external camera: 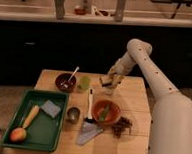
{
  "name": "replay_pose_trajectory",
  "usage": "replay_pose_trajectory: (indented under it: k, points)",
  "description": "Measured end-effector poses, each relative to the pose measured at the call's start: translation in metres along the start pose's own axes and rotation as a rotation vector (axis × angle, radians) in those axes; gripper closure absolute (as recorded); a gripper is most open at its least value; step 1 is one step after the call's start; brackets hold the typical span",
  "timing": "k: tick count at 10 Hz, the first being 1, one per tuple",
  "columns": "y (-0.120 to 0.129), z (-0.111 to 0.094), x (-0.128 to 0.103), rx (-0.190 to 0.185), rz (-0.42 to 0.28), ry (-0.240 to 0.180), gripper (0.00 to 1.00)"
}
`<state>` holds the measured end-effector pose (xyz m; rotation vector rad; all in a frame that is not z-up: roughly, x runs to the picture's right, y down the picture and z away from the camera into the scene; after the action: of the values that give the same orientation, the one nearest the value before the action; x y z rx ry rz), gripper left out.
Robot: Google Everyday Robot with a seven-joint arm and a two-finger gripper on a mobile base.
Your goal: Place eraser in paper cup
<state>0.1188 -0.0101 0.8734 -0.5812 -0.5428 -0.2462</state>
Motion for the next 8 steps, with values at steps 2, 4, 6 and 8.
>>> replay_pose_trajectory:
  k: [2,4,6,8]
  points:
    - [0.0005,0.0021,-0.0004,-0.001,0.003,-0.005,0.20]
    - [0.0020,0.0036,-0.0009,-0.005,0.007,-0.007,0.20]
    - [0.0044,0.0012,0.0010,0.001,0.011,-0.007,0.20]
    - [0.0056,-0.0027,0.0046,0.010,0.010,-0.009,0.20]
